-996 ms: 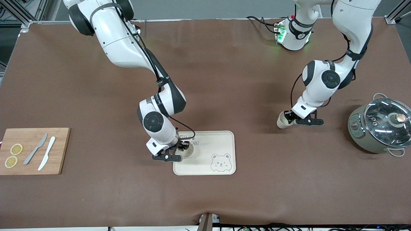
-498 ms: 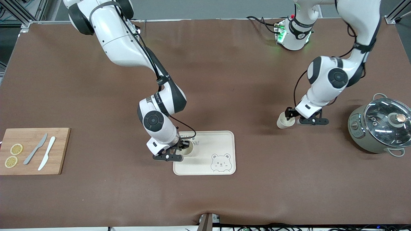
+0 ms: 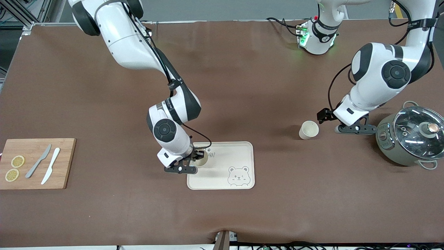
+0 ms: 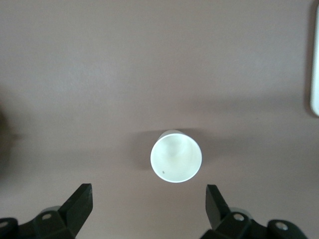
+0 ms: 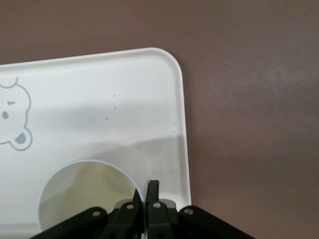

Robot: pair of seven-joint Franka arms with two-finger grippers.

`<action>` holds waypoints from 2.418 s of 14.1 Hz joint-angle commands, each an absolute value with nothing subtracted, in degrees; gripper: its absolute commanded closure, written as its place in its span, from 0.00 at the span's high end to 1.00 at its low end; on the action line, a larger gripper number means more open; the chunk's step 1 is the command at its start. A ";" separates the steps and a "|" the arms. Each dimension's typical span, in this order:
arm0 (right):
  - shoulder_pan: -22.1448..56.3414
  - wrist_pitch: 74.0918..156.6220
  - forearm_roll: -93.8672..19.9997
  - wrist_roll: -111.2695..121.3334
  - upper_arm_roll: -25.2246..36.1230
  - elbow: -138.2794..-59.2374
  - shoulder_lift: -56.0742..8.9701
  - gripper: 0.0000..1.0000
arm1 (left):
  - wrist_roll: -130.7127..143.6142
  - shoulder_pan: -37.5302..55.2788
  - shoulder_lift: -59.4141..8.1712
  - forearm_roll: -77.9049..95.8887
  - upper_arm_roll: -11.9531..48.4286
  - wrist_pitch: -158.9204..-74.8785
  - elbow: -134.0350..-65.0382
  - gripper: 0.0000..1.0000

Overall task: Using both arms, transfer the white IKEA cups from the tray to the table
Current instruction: 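Carry the cup toward the cutting board with the right gripper while the left gripper rises, then lower the cup onto the table near the cutting board and open the right gripper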

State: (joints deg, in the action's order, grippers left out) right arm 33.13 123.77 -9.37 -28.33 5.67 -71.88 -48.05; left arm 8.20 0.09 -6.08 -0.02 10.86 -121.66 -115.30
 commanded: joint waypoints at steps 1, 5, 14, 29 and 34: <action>30.69 114.82 -10.11 -26.72 5.45 -71.54 -40.89 0.00 | 9.22 -0.52 -10.89 1.05 11.34 -112.98 -102.35 1.00; 22.18 104.45 -10.20 -9.45 5.71 -71.81 -32.09 0.00 | 10.37 -0.70 -18.71 0.26 10.64 -95.65 -81.07 1.00; 3.26 98.87 -9.32 26.26 5.98 -71.81 -30.84 0.00 | 6.16 -0.35 -13.98 0.88 11.69 -88.69 -77.35 1.00; 1.14 113.98 -9.67 26.89 6.06 -74.88 -44.65 0.00 | 3.08 5.27 -7.13 2.55 2.03 -85.26 -77.96 1.00; 1.23 119.79 -10.02 26.81 5.98 -79.01 -44.82 0.00 | 2.90 3.69 -5.54 3.60 0.88 -83.94 -77.78 1.00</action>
